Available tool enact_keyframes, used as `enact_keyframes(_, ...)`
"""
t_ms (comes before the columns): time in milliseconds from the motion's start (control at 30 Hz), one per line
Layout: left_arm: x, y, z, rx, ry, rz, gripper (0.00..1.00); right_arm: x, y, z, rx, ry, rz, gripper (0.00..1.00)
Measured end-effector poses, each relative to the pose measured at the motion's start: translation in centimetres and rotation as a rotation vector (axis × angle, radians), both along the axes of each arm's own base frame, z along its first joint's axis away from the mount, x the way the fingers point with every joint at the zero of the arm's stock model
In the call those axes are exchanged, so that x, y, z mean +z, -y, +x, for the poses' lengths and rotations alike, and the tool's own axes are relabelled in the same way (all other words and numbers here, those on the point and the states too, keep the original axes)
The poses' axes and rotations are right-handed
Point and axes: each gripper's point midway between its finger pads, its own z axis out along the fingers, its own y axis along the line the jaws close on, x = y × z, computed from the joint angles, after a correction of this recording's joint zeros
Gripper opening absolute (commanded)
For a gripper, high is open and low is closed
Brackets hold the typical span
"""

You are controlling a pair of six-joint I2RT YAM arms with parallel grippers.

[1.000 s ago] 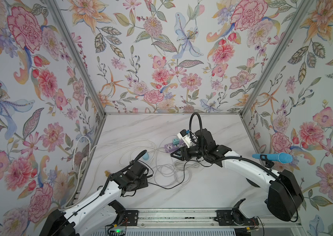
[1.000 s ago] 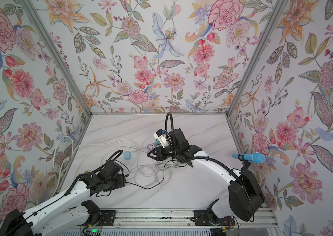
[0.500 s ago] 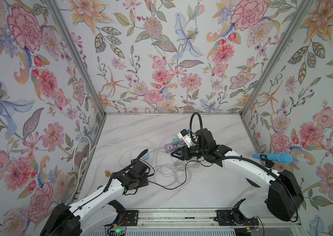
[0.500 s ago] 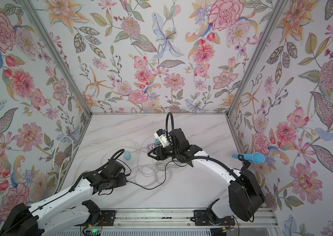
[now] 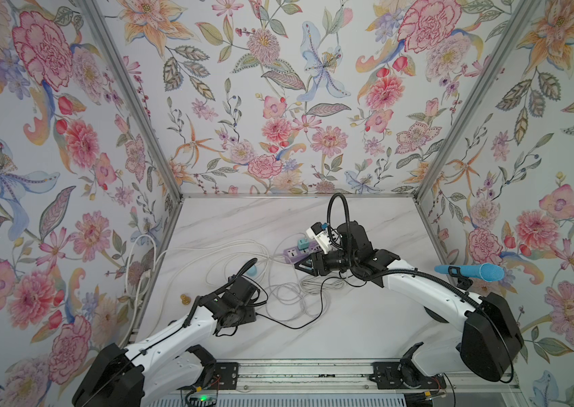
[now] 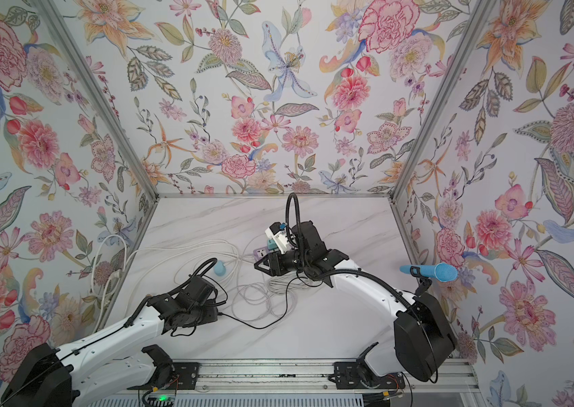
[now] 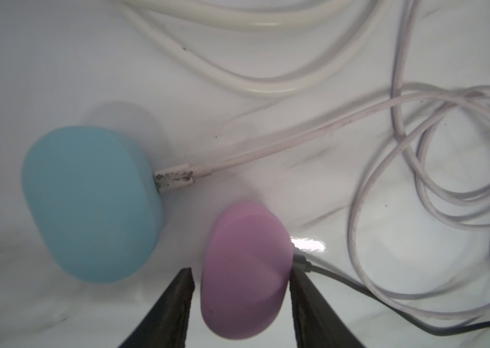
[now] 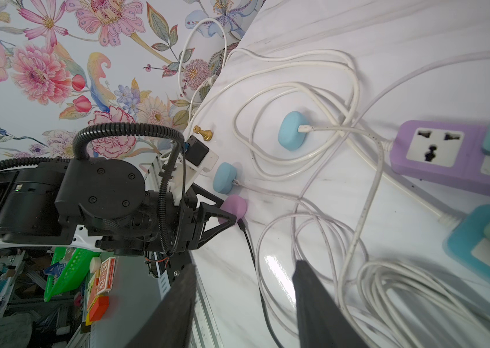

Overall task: Charge the bluetooth headset
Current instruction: Pick up the bluetooth headset from the center of the board.

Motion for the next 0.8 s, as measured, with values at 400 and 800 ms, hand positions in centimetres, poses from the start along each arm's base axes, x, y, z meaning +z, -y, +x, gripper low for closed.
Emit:
enact_keyframes(400,-0.2,0.7,0.8,-0.012,0.018,-0.012,0.53,-0.1,0.1,0.1,-0.004,-0.002,-0.001,0.48)
enact_keyframes(800,-0.5,1.0,1.2,-0.049,0.017,0.007,0.29,-0.4,0.4,-0.1,0.000,-0.011,-0.001,0.47)
